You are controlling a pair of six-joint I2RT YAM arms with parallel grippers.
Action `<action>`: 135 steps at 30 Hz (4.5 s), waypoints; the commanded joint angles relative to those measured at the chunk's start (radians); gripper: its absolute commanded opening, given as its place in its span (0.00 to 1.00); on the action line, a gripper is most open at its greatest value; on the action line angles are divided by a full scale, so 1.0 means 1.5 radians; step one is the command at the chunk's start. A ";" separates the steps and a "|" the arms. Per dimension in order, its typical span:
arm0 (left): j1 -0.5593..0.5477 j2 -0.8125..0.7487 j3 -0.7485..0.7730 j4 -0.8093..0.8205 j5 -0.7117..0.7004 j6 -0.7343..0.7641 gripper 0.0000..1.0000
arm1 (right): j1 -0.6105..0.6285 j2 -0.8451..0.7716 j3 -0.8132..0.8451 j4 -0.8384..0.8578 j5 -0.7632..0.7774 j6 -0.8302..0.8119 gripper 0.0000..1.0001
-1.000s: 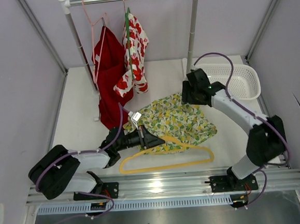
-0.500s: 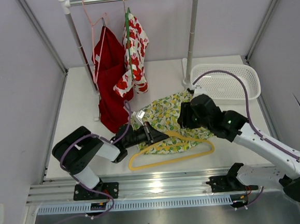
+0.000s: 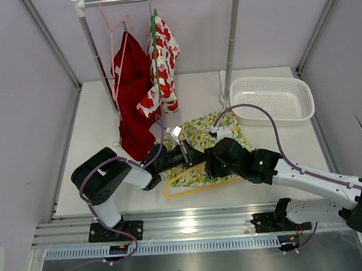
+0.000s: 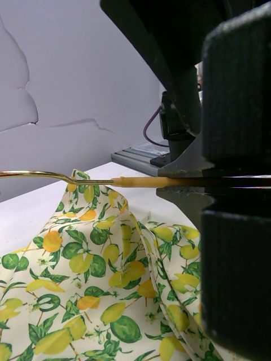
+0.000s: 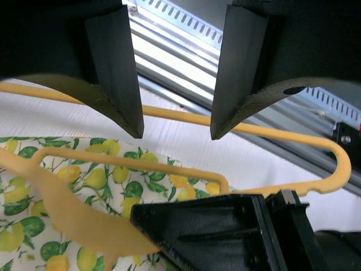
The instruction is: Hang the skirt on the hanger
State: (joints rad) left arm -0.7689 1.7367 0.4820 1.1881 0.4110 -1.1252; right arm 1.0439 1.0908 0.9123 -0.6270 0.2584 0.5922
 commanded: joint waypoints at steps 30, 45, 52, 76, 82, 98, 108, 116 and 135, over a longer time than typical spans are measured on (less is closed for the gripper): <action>0.039 0.034 0.029 0.221 0.042 0.167 0.00 | 0.132 0.212 -0.033 0.288 0.179 0.079 0.61; 0.048 0.061 0.040 0.242 0.056 0.143 0.00 | 0.163 0.302 -0.016 0.363 0.305 0.096 0.76; 0.051 0.072 0.038 0.246 0.056 0.142 0.00 | 0.164 0.334 -0.002 0.374 0.332 0.092 0.77; 0.065 0.140 0.090 0.277 0.077 0.134 0.00 | 0.226 0.249 -0.018 0.289 0.379 0.127 0.11; 0.065 0.169 0.123 0.270 0.073 0.126 0.00 | 0.260 0.227 -0.021 0.246 0.406 0.153 0.10; 0.082 0.221 0.149 0.276 0.077 0.158 0.00 | 0.321 0.198 -0.045 0.190 0.400 0.210 0.25; 0.082 0.186 0.110 0.297 0.065 0.180 0.00 | 0.259 0.072 -0.038 0.116 0.351 0.198 0.69; 0.081 0.164 0.082 0.299 0.068 0.192 0.00 | 0.019 -0.024 -0.021 0.061 0.189 0.127 0.70; 0.082 0.176 0.154 0.231 0.080 0.180 0.00 | 0.126 0.267 0.020 0.275 0.185 -0.041 0.74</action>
State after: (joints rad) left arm -0.6575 2.0121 0.6830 1.2461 0.5365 -0.9066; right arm 1.2228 1.4372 0.9058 -0.2825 0.4725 0.5636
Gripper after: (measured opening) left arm 0.040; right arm 0.735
